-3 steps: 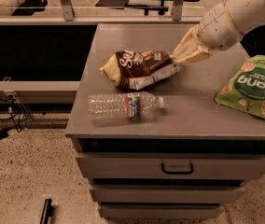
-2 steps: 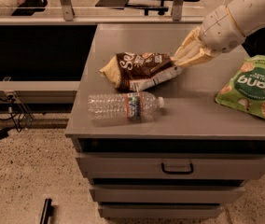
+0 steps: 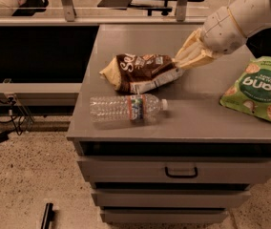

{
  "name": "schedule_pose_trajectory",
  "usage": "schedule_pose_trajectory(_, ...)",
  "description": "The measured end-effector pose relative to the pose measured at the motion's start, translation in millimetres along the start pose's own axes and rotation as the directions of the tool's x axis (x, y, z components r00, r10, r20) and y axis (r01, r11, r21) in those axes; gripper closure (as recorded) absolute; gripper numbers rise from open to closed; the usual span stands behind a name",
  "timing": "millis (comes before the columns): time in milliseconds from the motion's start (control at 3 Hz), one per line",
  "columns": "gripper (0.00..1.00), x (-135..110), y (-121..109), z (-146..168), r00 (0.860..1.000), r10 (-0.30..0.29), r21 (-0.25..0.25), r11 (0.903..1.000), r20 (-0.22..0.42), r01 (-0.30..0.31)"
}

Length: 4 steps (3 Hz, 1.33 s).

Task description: Move brown chip bag near water bottle

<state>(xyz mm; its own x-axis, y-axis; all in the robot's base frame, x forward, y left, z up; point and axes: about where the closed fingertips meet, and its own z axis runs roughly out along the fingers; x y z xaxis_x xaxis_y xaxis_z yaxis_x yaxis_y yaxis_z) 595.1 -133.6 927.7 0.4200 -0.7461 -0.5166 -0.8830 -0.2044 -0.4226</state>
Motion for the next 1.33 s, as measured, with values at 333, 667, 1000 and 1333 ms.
schedule_pose_trajectory(333, 0.27, -1, -1, 3, 1.000, -0.001, -0.002, 1.0000, 0.002, 0.001)
schedule_pose_trajectory(667, 0.00, -1, -2, 6, 1.000, -0.002, -0.004, 1.0000, 0.006, 0.002)
schedule_pose_trajectory(1000, 0.00, -1, -2, 7, 1.000, -0.003, -0.004, 1.0000, 0.006, 0.003)
schedule_pose_trajectory(1333, 0.00, 10, 4, -9, 0.999, 0.024, 0.008, 0.9997, -0.047, -0.023)
